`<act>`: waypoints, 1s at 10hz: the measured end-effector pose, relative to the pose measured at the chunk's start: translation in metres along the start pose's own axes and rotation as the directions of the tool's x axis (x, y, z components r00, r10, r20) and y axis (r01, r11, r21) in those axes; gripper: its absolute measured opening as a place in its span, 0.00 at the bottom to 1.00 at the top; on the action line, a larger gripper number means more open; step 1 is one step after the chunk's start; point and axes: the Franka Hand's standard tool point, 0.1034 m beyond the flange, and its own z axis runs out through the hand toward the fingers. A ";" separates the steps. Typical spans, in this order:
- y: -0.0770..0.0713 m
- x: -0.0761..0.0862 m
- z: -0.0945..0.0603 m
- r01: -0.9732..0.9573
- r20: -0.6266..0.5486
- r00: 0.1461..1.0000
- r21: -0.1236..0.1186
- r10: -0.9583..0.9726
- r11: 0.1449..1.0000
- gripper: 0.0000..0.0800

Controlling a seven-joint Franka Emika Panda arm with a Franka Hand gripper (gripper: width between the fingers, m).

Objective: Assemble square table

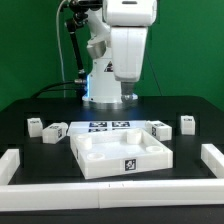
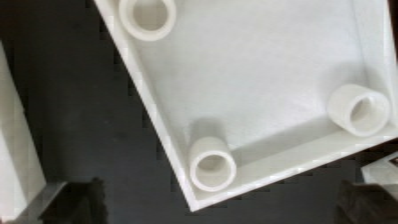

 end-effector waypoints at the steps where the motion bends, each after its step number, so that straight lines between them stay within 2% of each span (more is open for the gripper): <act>1: 0.000 -0.001 0.001 0.079 0.000 0.997 0.001 -0.079 0.997 0.81; 2: -0.004 -0.004 0.004 0.171 -0.003 0.985 0.003 -0.170 0.985 0.81; 3: -0.020 -0.015 0.014 0.259 -0.009 0.966 0.019 -0.259 0.966 0.81; 5: -0.054 -0.037 0.038 0.472 -0.028 0.882 0.027 -0.471 0.881 0.81; 6: -0.063 -0.043 0.048 0.493 -0.043 0.870 0.046 -0.491 0.869 0.81; 8: -0.075 -0.053 0.070 0.467 -0.092 0.883 0.064 -0.461 0.882 0.81; 10: -0.072 -0.055 0.069 0.461 -0.080 0.887 0.066 -0.456 0.885 0.81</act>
Offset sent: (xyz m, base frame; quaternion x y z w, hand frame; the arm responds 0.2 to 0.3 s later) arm -0.0731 -0.0175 -0.0282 -0.0173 0.0678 -0.2709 0.9601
